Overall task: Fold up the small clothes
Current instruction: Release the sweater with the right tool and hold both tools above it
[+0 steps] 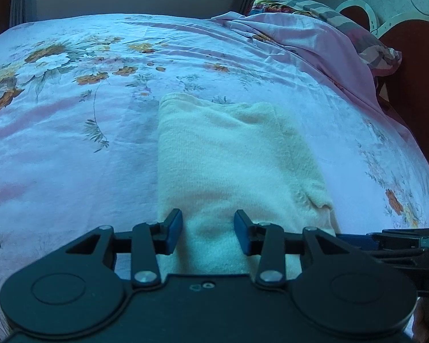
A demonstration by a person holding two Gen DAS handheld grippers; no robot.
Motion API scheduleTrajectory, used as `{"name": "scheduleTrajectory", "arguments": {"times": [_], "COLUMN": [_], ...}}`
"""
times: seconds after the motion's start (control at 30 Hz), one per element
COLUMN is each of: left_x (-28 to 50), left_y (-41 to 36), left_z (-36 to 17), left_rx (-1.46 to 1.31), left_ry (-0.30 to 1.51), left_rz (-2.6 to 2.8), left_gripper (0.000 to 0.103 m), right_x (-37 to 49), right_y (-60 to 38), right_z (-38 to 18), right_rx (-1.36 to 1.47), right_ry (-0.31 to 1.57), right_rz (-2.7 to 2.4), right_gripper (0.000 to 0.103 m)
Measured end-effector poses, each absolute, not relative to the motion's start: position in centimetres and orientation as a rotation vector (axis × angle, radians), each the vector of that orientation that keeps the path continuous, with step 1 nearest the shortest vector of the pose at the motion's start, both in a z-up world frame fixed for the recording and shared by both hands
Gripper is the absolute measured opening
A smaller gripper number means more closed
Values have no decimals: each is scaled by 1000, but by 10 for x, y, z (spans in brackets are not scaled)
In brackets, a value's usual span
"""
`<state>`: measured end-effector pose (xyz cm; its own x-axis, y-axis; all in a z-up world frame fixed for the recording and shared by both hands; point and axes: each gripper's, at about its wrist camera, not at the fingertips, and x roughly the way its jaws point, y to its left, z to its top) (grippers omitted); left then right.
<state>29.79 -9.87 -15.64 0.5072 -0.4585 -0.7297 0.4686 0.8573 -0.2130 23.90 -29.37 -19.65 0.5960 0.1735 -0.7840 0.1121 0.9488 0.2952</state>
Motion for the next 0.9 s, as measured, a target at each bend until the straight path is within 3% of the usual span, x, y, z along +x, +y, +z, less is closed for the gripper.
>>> {"name": "scheduleTrajectory", "arguments": {"times": [0.27,0.4,0.6,0.9], "left_x": [313,325,320,313], "left_y": [-96,-103,-92,-88], "left_z": [-147,-158,-162,-164], "left_rx": [-23,-3,-33,-35], "left_ry": [850,883,888,893], "left_rz": [-531,-516,-527,-529], "left_gripper": [38,39,42,44], "right_x": [259,264,247,220], "right_y": [-302,-310,-332,-323], "right_z": [-196,-203,-207,-206], "right_rx": [357,428,579,594], "right_ry": [906,920,915,963], "right_rz": [1,31,82,79], "right_gripper": [39,44,44,44]}}
